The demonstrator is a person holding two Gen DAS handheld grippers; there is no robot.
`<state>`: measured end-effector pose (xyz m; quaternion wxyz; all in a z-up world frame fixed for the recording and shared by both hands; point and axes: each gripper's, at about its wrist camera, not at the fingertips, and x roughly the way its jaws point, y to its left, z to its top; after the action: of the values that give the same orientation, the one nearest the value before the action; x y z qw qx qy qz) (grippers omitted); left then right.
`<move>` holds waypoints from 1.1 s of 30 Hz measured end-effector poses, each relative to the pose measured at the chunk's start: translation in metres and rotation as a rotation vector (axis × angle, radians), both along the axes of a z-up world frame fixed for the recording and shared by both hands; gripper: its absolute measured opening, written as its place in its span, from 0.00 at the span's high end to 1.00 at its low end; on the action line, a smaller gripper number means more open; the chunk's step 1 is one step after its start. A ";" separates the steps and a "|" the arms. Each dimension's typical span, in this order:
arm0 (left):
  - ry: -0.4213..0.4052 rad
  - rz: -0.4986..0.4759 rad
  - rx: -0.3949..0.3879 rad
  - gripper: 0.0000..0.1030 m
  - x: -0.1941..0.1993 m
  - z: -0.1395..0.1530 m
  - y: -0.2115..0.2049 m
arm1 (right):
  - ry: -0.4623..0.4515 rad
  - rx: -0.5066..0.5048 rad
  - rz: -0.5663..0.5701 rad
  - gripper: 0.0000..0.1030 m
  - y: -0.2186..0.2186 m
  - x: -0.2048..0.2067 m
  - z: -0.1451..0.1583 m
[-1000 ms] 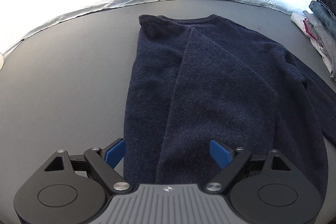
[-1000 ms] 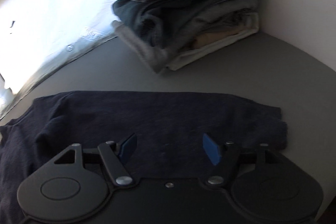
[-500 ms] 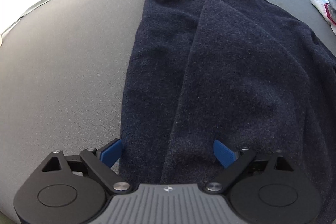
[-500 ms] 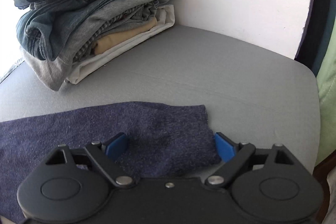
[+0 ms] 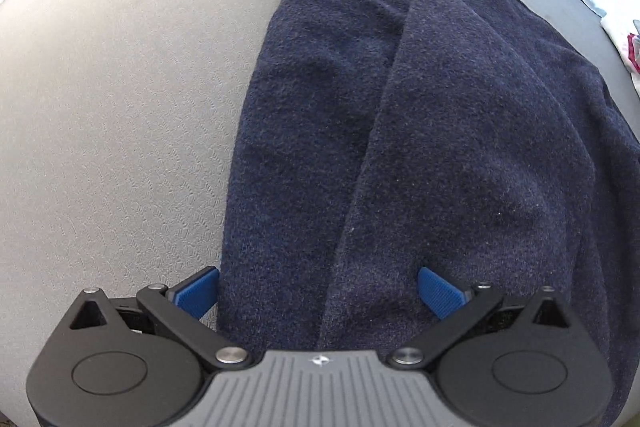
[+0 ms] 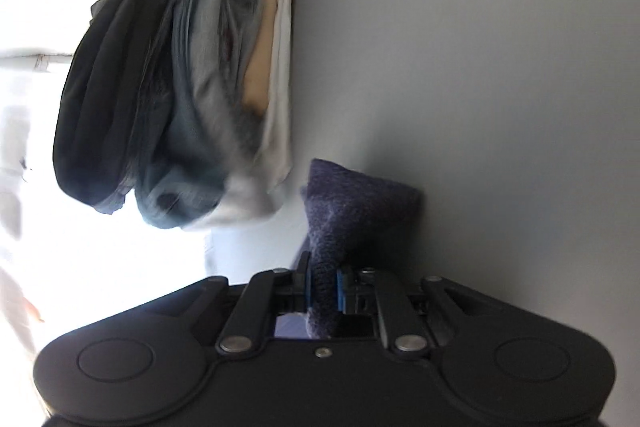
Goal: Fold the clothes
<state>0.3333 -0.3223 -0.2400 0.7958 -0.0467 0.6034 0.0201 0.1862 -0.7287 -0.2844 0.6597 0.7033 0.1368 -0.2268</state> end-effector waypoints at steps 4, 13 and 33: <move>0.002 -0.015 -0.003 0.00 0.000 0.000 0.001 | -0.120 0.081 0.205 0.89 0.048 0.060 0.014; -0.026 -0.025 -0.008 0.00 -0.008 0.000 0.004 | -0.248 -0.118 0.953 0.36 0.195 0.166 0.078; -0.210 0.053 -0.115 0.26 0.002 0.038 0.018 | 0.585 -1.378 0.875 0.00 0.147 0.096 0.029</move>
<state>0.3353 -0.3042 -0.2018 0.8497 -0.1101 0.5156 0.0013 0.2817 -0.5817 -0.2553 0.9052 -0.0555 0.3912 -0.1567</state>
